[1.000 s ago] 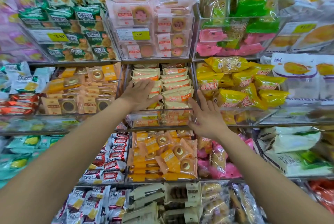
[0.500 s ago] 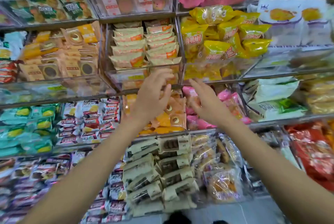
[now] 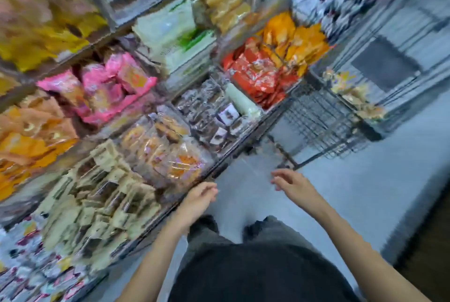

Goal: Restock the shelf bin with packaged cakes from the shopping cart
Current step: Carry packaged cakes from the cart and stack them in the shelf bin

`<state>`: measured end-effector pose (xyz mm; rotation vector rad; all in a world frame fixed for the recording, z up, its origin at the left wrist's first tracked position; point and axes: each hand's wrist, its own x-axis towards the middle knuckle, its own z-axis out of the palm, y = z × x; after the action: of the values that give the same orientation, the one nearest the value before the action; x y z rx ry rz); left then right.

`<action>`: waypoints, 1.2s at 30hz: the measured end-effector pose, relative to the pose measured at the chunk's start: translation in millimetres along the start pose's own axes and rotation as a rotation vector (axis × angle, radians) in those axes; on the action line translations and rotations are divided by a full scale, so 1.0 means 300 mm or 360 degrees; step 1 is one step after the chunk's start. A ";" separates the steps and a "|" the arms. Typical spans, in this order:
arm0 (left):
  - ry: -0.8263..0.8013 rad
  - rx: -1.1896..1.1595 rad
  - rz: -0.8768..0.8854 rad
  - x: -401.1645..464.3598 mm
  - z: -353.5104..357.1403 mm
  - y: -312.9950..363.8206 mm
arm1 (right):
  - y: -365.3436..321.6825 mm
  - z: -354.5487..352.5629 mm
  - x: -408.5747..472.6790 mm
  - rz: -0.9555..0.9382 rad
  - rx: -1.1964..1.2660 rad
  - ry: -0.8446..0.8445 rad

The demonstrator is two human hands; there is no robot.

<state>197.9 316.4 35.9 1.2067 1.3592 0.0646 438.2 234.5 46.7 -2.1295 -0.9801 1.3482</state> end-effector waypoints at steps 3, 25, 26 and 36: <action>-0.0052 0.0203 0.0079 0.035 0.157 0.079 | 0.155 -0.127 -0.054 0.0073 0.0039 0.0102; -0.0326 0.0776 0.0816 0.711 0.709 0.999 | 0.255 -0.838 0.336 0.0282 0.0630 0.0629; -0.0420 0.0849 0.0813 0.776 0.740 1.049 | 0.239 -0.879 0.383 0.0299 0.0644 0.0628; -0.1023 0.2022 0.0613 1.375 1.144 1.293 | 0.324 -1.115 0.837 0.0631 0.0520 0.0557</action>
<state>807.8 550.7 -72.2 2.2483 0.4754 -0.9633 841.5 364.0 -23.8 -2.2602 -0.1899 1.1442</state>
